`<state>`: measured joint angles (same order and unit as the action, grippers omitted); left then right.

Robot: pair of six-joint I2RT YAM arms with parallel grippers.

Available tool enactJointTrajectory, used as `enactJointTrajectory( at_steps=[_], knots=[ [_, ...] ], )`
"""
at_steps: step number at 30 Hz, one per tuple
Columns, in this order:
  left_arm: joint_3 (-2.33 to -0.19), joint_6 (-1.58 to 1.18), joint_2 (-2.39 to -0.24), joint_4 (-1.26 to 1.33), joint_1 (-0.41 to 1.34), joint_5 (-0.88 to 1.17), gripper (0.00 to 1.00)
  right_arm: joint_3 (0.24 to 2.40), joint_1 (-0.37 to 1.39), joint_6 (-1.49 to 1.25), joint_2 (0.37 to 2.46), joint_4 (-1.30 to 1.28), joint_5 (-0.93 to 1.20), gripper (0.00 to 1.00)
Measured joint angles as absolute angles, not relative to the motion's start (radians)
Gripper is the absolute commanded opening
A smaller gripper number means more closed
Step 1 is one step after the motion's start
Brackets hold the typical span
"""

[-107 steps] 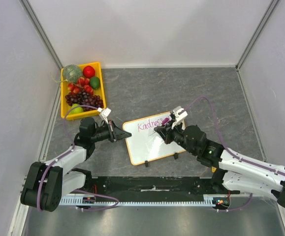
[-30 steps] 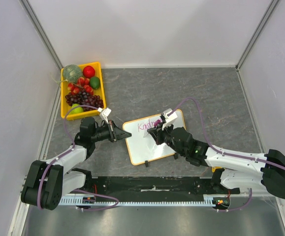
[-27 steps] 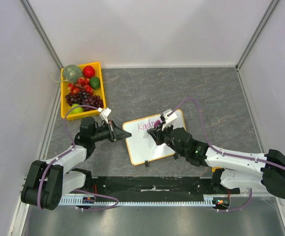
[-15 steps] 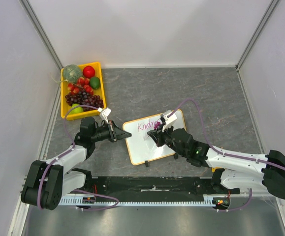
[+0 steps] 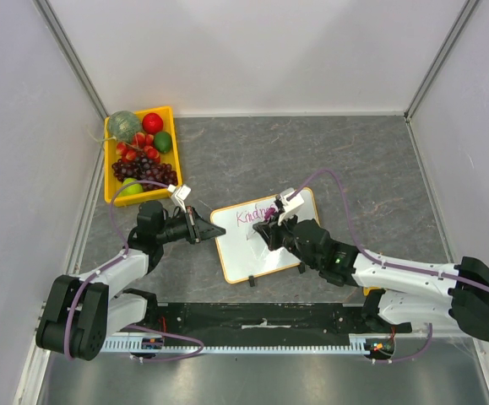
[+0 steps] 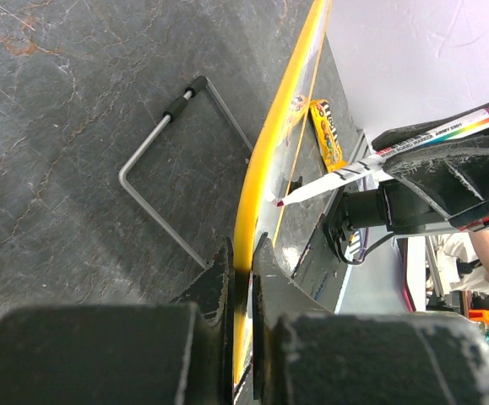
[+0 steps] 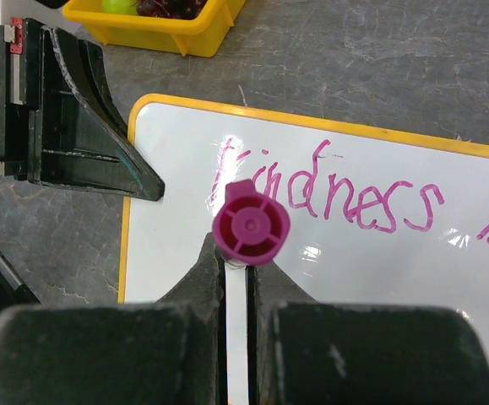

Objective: Write a sentence on the whiteboard

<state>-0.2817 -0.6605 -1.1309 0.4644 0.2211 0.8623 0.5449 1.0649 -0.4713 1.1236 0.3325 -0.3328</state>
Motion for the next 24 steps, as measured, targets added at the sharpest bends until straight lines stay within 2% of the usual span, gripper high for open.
enactJointTrajectory(
  at_steps=[24],
  knots=[
    [-0.282,-0.661,-1.131,0.463,0.221,0.862,0.02,0.587,1.065,-0.483,1.143,0.308,-0.398,0.0]
  ],
)
